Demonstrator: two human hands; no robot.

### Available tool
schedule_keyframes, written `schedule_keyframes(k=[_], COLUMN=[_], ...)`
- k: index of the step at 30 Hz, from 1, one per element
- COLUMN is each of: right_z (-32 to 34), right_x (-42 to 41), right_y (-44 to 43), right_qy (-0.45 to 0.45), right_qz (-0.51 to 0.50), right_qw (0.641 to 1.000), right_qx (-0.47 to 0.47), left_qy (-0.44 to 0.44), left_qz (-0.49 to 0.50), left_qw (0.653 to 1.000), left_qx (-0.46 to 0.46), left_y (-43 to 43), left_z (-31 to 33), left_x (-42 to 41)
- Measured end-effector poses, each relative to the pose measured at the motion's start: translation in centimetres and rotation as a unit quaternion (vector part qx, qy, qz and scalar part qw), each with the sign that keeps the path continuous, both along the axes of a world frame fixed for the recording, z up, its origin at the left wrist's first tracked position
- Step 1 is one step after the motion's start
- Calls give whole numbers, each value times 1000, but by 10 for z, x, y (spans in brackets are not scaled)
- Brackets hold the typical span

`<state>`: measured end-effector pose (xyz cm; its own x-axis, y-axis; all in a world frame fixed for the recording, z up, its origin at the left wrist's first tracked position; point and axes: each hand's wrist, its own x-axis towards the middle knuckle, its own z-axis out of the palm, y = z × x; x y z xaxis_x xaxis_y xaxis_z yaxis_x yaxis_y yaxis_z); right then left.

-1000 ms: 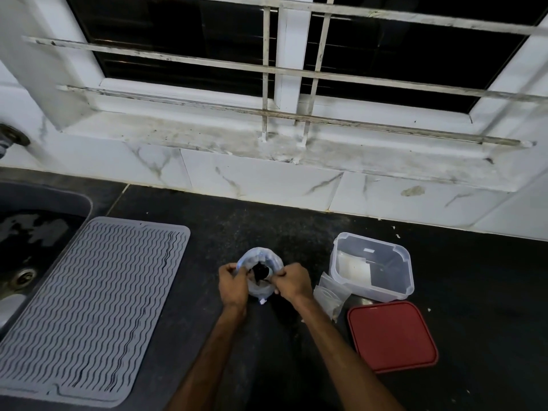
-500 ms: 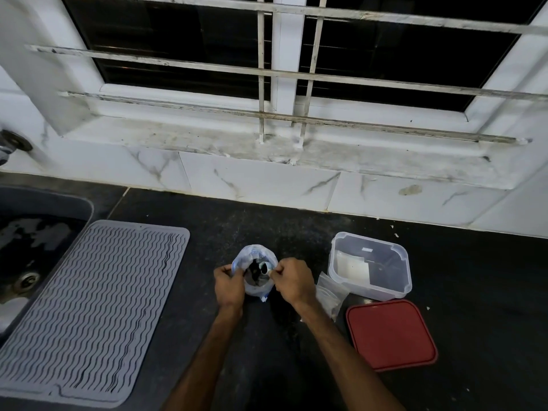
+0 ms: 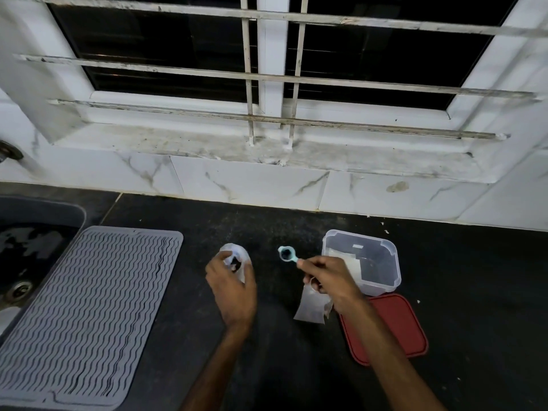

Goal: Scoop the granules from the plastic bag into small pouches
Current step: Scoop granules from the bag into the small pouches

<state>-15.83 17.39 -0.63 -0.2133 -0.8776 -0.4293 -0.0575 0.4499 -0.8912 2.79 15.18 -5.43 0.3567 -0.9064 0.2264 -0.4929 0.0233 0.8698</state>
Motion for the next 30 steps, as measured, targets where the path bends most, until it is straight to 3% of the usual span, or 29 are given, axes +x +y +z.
schedule_keyframes(k=[3, 5, 7, 16, 25, 27, 30], right_z=[4, 0, -7, -38, -39, -38, -36], right_x=[-32, -45, -55, -56, -49, -46, -39], right_y=[20, 30, 41, 57, 58, 61, 62], right_qy=[17, 31, 46, 95, 204, 287, 487], right_qz=[-54, -67, -65, -31, 45, 72, 135], right_qw=[998, 997, 996, 994, 977, 954, 859], right_qx=[-30, -35, -38, -32, -38, -49, -80], left_qy=[-6, -123, -217, -210, -68, -39, -14], left_qz=[-232, -349, -394, -352, -350, -345, -340], left_qw=[970, 921, 882, 902, 915, 918, 921], left_qx=[68, 122, 142, 139, 190, 192, 191], left_y=[17, 22, 27, 32, 33, 34, 36], left_z=[-4, -18, -26, -27, -31, -29, -28], left_x=[-28, -42, -56, -73, -54, -52, -52])
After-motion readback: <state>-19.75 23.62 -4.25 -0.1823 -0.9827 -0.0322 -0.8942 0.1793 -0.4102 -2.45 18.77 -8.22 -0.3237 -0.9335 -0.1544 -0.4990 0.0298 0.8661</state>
